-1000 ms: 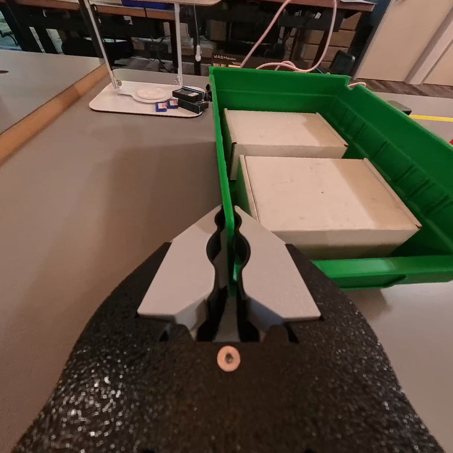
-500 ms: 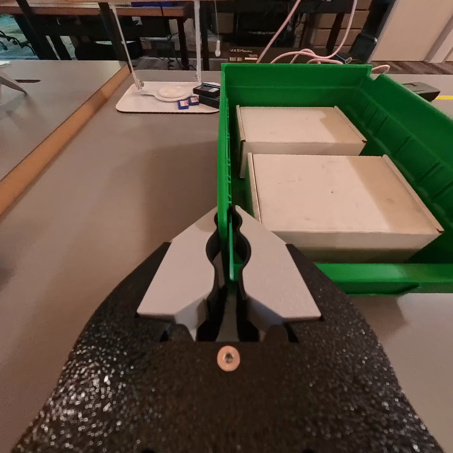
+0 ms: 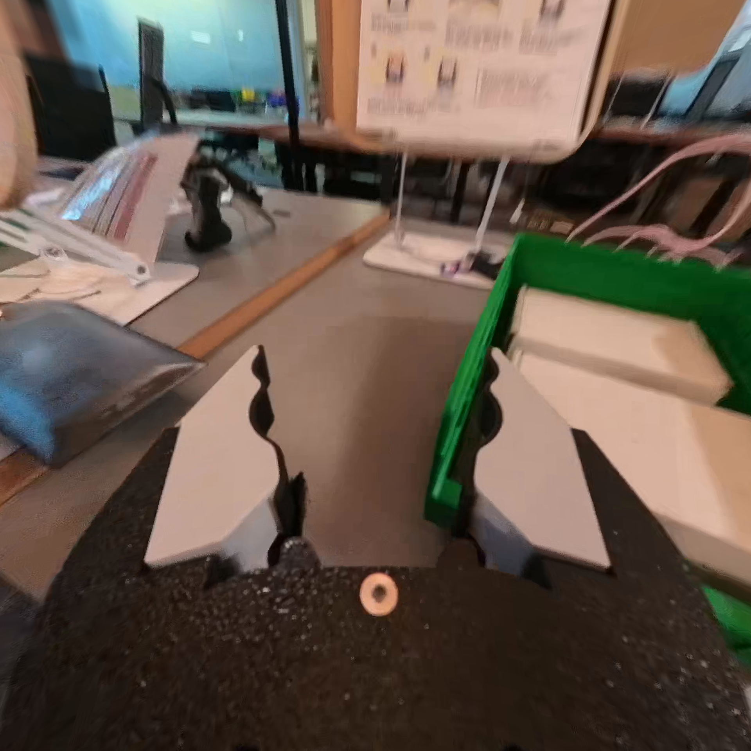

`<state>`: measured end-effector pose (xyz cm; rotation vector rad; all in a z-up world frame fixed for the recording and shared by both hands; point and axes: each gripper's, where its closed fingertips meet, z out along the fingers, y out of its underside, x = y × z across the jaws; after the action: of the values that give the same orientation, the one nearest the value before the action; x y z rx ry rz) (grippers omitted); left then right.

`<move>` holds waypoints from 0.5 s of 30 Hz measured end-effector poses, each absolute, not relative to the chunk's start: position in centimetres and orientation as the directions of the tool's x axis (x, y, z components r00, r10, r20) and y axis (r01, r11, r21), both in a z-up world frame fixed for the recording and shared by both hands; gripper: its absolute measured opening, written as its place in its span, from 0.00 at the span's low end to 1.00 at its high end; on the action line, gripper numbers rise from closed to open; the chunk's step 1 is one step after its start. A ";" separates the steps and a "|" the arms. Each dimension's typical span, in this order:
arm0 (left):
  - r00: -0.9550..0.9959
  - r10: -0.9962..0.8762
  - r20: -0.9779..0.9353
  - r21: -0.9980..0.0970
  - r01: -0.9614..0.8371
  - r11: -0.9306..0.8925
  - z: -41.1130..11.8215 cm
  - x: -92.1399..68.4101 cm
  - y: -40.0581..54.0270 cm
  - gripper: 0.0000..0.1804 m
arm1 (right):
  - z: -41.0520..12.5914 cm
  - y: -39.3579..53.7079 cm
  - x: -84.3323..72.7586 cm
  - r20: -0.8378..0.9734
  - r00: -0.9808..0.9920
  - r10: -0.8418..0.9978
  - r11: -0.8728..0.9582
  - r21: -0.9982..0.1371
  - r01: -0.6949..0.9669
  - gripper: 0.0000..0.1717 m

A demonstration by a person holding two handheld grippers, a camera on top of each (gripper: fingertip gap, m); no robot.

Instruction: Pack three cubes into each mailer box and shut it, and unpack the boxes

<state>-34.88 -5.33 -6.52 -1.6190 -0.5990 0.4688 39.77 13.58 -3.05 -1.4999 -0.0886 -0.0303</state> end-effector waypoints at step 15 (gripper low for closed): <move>0.790 -0.317 -0.525 -0.760 -0.603 -0.245 -6.2 -18.4 2.2 0.60 | 3.0 4.1 10.9 0.360 0.653 0.666 0.595 -0.785 -0.173 0.61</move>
<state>-18.40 2.17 -6.24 -1.8495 0.7034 0.3149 10.93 4.13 3.05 -0.7902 -0.7015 0.5368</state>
